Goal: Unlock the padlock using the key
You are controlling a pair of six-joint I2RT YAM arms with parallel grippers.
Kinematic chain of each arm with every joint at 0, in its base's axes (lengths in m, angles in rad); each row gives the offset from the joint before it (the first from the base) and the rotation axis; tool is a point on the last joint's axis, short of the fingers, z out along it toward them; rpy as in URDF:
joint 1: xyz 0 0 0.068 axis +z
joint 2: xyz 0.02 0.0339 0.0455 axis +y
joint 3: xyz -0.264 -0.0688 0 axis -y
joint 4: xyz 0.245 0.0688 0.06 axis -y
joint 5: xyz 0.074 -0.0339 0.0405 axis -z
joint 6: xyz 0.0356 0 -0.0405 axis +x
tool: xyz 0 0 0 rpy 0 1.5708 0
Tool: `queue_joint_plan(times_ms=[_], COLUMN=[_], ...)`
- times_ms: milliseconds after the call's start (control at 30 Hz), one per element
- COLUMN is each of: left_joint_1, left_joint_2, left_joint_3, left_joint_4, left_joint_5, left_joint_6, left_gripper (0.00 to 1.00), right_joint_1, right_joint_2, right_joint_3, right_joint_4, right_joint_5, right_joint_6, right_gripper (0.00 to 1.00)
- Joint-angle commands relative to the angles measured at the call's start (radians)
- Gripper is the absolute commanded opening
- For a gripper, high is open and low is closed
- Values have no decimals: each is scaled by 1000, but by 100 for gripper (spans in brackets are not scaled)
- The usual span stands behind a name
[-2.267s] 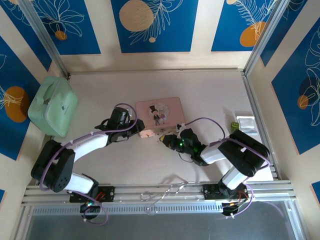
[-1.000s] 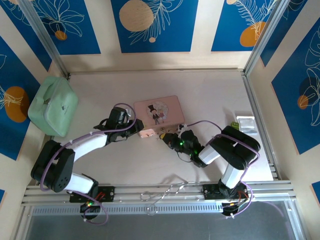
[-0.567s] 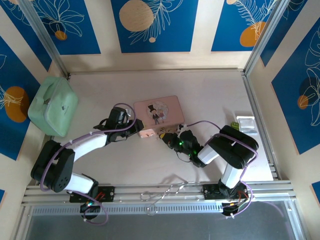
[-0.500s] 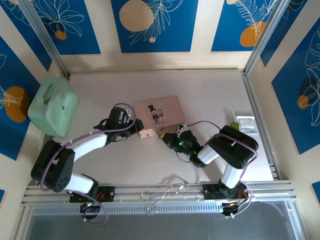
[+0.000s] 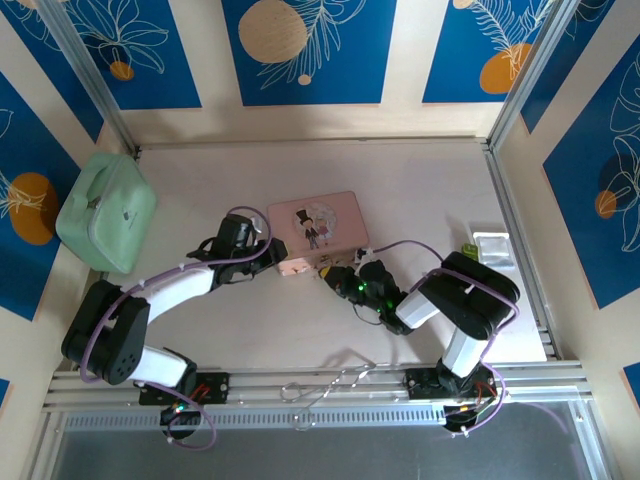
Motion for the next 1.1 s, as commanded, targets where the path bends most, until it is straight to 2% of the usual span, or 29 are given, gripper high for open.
queue_joint_plan(times_ms=[0, 1067], left_joint_1=[31, 49], left_joint_2=[14, 5], left_joint_3=[-48, -16], left_joint_4=[-138, -181], left_joint_5=[-54, -57], left_joint_6=[33, 63], left_gripper=[47, 46], right_joint_1=[6, 6], right_joint_2=[-14, -25], right_joint_3=[11, -8], right_joint_4=[-20, 10], right_joint_5=[5, 8], right_joint_6=[-33, -46], right_gripper=[0, 0])
